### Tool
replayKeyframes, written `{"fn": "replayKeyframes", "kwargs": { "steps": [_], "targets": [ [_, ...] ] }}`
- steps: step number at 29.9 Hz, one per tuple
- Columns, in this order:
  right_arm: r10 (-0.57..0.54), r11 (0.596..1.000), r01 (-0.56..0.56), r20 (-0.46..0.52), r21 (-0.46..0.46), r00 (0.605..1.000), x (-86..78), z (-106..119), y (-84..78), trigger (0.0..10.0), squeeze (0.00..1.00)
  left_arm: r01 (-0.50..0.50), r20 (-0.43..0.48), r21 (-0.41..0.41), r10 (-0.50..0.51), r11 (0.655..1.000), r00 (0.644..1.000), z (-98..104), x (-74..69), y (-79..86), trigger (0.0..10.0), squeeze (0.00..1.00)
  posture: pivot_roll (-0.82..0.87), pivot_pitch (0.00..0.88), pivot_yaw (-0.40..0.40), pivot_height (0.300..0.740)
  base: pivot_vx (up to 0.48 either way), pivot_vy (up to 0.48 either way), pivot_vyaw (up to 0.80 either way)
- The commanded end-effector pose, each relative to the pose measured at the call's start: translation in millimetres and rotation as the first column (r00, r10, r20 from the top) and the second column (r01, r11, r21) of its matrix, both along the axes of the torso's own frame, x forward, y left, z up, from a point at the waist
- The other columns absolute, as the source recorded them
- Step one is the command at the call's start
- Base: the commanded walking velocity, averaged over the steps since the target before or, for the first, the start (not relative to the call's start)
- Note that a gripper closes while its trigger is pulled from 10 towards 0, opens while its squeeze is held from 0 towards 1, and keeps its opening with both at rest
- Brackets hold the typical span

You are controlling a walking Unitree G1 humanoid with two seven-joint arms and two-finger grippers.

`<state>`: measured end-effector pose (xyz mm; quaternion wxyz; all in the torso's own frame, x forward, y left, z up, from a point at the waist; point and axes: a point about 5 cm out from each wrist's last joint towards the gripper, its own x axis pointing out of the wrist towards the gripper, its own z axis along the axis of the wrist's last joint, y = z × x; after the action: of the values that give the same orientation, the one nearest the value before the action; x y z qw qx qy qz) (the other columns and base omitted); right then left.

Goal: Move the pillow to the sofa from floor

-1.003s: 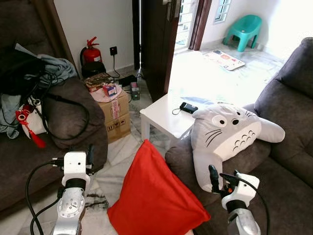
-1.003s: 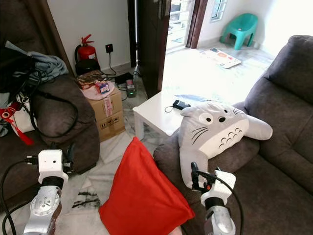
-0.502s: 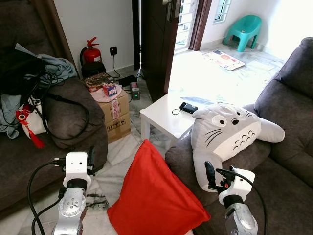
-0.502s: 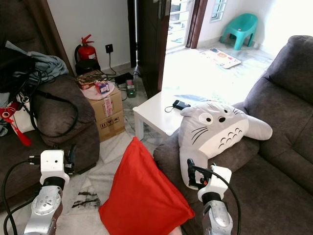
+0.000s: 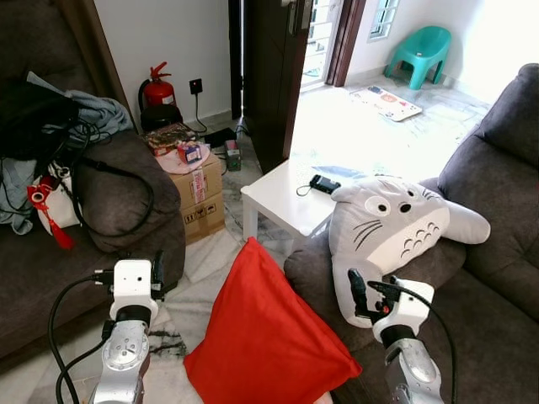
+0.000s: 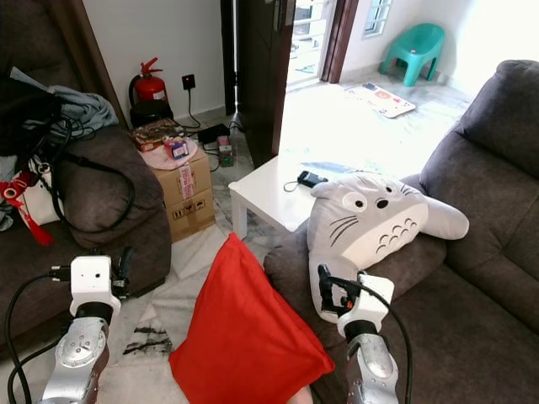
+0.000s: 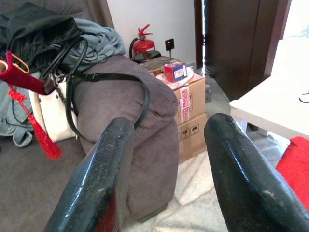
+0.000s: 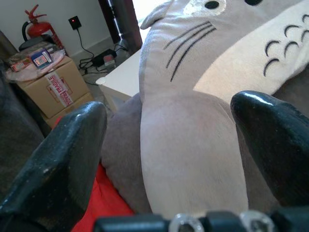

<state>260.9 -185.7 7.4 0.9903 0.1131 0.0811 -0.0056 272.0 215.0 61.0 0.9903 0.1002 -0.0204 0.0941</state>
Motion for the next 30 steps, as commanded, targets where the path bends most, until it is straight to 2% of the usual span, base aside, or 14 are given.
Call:
{"fn": "replayKeyframes", "kwargs": {
  "steps": [1, 17, 24, 30],
  "targets": [
    [0.0, 1.0, 0.0, 0.011, -0.003, 1.0, 4.2, 5.0, -1.7, 10.0, 0.0, -0.005, -0.001, -0.012, 0.005, 1.0, 1.0, 0.6, 0.4, 0.4, 10.0, 0.0, 0.11, 0.009, -0.07, 0.684, 0.0, 0.0, 0.0],
    [0.022, 1.0, -0.022, -0.013, -0.015, 1.0, 7.5, 5.0, -1.9, 10.0, 0.0, -0.01, -0.005, -0.016, 0.01, 1.0, 1.0, 0.8, 1.2, 0.3, 10.0, 0.0, 0.11, 0.01, -0.072, 0.684, 0.0, 0.0, 0.0],
    [0.03, 0.999, -0.03, 0.006, -0.017, 1.0, 9.2, 8.0, -1.3, 10.0, 0.0, -0.014, -0.012, -0.019, 0.014, 1.0, 1.0, -0.8, 0.4, 0.6, 10.0, 0.0, 0.11, 0.011, -0.076, 0.634, 0.0, 0.0, 0.0],
    [0.035, 0.999, -0.035, 0.005, -0.029, 0.999, 9.5, 8.4, -2.1, 10.0, 0.0, -0.004, -0.024, -0.026, 0.003, 1.0, 1.0, -2.8, 0.9, -1.6, 10.0, 0.0, 0.1, 0.01, -0.078, 0.634, 0.0, 0.0, 0.0]
  ]
}}
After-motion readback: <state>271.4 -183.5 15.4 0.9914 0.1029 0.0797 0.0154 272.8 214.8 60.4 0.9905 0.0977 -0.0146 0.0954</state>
